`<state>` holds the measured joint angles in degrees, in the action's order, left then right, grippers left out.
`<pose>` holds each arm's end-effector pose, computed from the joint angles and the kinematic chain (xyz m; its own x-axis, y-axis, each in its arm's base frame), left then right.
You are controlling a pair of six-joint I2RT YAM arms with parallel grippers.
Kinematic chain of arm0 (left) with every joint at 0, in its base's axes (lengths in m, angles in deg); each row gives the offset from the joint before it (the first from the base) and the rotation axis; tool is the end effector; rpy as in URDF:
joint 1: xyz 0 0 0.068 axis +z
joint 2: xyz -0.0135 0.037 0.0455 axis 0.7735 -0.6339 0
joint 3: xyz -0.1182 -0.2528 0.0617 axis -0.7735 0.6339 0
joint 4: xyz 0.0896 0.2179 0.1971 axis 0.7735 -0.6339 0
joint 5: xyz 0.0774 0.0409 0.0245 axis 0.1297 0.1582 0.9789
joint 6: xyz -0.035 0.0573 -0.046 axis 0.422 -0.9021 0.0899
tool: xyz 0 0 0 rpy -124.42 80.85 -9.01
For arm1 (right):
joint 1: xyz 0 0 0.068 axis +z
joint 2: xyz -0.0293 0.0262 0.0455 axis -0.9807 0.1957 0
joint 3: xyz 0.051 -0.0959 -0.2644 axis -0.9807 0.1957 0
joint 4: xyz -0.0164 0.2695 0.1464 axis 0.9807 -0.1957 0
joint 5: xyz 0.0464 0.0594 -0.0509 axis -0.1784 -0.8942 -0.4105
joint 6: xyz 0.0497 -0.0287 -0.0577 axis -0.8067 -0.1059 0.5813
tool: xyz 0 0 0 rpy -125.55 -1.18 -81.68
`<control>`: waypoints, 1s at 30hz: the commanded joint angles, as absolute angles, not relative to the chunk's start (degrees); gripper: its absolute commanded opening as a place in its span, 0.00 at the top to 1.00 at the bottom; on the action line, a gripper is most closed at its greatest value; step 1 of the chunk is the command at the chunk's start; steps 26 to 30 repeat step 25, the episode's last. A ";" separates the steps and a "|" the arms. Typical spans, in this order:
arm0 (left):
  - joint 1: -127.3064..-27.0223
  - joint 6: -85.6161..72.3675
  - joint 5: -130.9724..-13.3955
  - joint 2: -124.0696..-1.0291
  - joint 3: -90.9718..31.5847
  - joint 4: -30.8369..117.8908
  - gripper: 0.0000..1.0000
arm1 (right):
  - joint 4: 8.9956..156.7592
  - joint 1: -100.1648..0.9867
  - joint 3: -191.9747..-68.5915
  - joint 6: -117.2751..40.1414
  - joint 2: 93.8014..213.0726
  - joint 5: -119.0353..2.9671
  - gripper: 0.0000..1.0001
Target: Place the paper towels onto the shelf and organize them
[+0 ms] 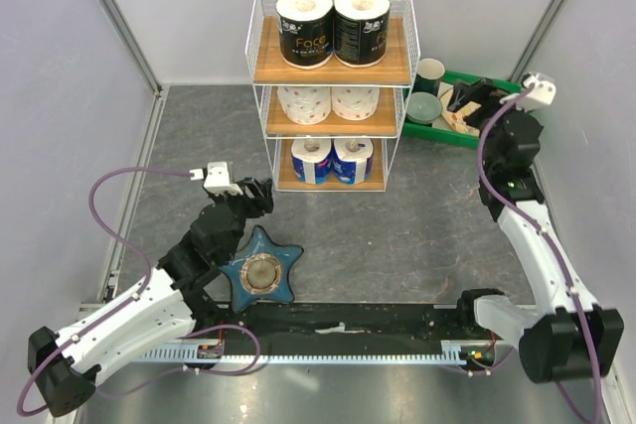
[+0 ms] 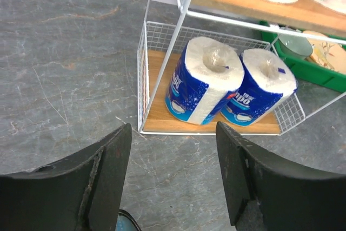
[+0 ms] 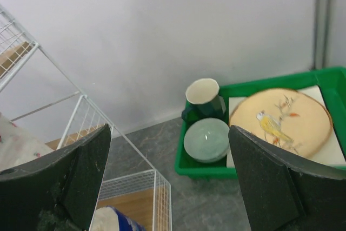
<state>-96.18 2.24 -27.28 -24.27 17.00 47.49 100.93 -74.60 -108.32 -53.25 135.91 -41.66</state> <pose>0.1900 -0.1334 0.2677 -0.1184 -0.2793 -0.9529 0.1226 0.9482 -0.2931 0.3380 0.0137 0.3897 0.1514 0.3741 -0.9150 0.0255 0.9238 0.3819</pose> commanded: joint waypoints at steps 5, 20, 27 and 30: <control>-96.37 10.79 -23.58 -28.97 0.66 18.69 0.21 | 80.59 -74.67 -99.13 -62.51 111.79 -35.97 0.02; -96.37 14.58 -25.51 -15.11 1.60 7.85 0.15 | 53.86 -74.67 -92.44 -62.16 83.62 -44.41 0.02; -96.37 14.32 -25.95 -14.04 0.73 6.36 0.13 | 51.30 -74.76 -92.00 -62.60 80.98 -46.43 0.02; -96.37 14.32 -25.95 -14.04 0.73 6.36 0.13 | 51.30 -74.76 -92.00 -62.60 80.98 -46.43 0.02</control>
